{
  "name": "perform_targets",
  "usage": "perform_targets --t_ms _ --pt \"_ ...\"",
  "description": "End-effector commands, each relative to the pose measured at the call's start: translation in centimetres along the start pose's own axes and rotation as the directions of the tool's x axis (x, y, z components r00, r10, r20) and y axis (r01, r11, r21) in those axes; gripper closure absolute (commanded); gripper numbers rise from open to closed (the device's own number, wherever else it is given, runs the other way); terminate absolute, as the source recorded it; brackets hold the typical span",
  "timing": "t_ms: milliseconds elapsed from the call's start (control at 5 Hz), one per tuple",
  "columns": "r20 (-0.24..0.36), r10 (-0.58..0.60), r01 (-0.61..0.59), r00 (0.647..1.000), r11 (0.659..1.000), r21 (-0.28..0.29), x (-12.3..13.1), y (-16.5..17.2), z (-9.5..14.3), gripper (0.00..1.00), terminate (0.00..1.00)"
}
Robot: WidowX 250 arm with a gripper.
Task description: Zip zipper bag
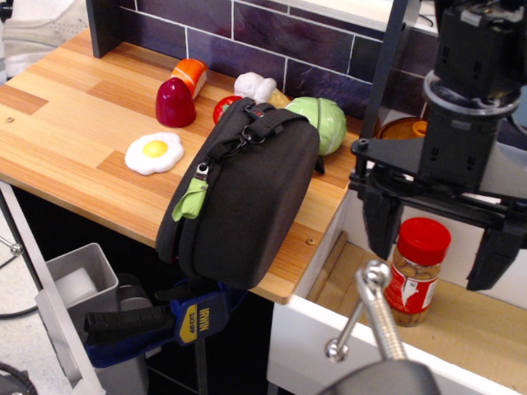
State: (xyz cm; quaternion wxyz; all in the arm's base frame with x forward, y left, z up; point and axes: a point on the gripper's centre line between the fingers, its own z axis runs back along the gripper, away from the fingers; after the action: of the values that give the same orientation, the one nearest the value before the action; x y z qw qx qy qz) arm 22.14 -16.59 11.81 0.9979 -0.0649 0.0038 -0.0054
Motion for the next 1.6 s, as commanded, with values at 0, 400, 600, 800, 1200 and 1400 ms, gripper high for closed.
perform_targets --t_ms 0,400,600,800,1200,1400 --pt "0.0 0.0 0.0 1.0 1.0 0.0 0.0 0.0 0.0 0.0 0.0" --pt "-0.047 0.036 -0.036 0.998 0.999 0.01 -0.2 4.5 3.6 0.0 0.0" --pt "-0.056 0.016 -0.016 0.998 1.0 0.004 -0.5 7.6 4.5 0.0 0.0" --pt "-0.066 -0.043 0.042 0.997 0.999 -0.014 -0.5 10.4 4.6 0.0 0.0" --pt "-0.113 -0.106 0.111 0.988 0.993 0.035 0.1 13.1 3.8 0.0 0.0" --pt "-0.025 -0.065 0.067 0.998 0.992 0.102 -0.3 13.6 2.7 0.0 0.0"
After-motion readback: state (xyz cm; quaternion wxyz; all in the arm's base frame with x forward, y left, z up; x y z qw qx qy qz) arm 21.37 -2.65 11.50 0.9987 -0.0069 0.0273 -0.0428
